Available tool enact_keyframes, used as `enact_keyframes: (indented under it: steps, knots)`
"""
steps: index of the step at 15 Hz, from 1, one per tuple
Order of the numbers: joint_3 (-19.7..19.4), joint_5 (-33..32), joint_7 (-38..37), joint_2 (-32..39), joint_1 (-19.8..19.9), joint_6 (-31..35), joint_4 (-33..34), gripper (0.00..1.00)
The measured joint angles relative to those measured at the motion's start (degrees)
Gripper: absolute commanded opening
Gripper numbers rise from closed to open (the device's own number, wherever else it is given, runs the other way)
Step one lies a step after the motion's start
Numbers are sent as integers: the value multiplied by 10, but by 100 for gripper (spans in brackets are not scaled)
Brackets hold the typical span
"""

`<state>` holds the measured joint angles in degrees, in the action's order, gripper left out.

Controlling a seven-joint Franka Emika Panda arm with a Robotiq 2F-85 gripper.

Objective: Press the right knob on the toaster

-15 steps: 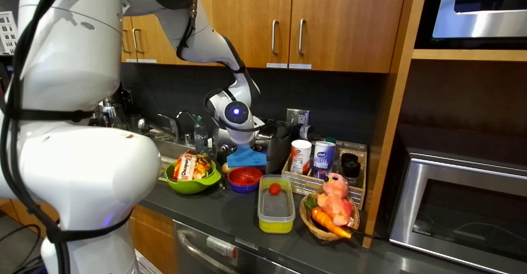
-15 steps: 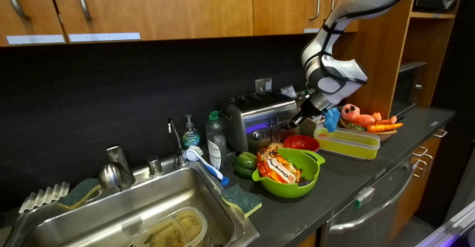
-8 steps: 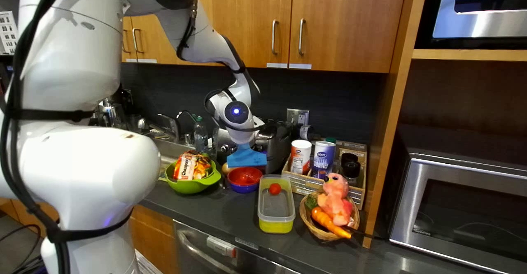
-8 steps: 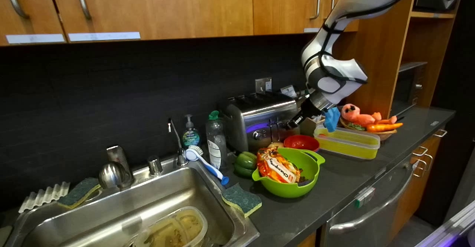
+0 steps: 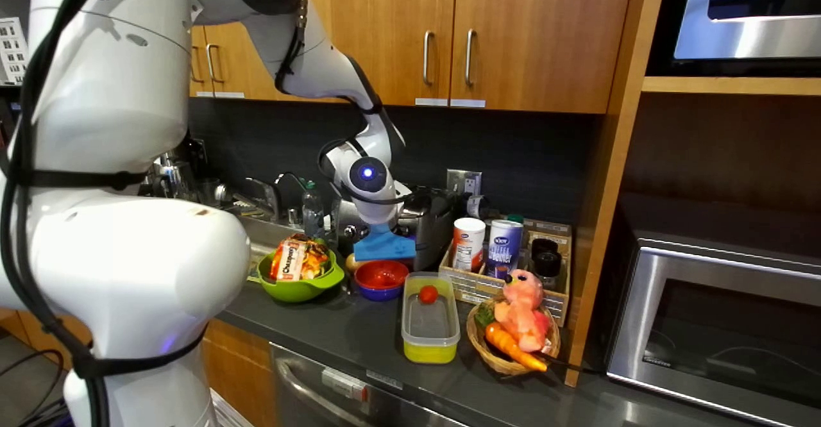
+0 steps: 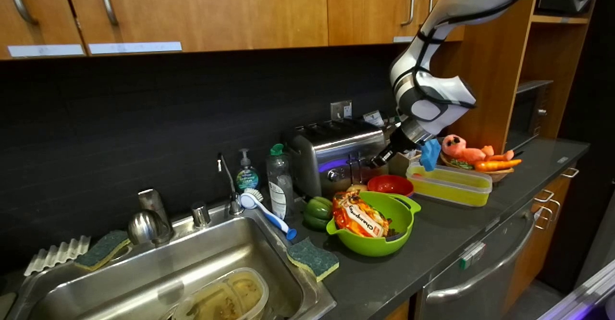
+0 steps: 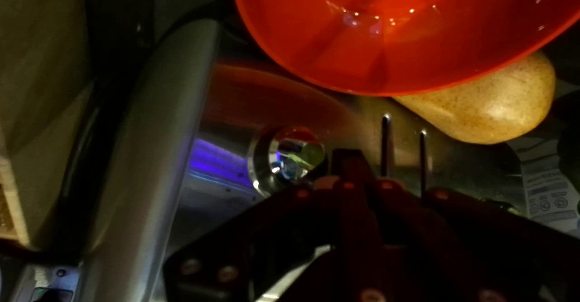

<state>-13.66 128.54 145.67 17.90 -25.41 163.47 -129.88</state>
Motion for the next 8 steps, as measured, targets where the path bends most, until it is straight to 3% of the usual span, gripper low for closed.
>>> enact_keyframes:
  steps: [8]
  knots:
    - [4, 0, 0, 0, -8, 8, 3, 0]
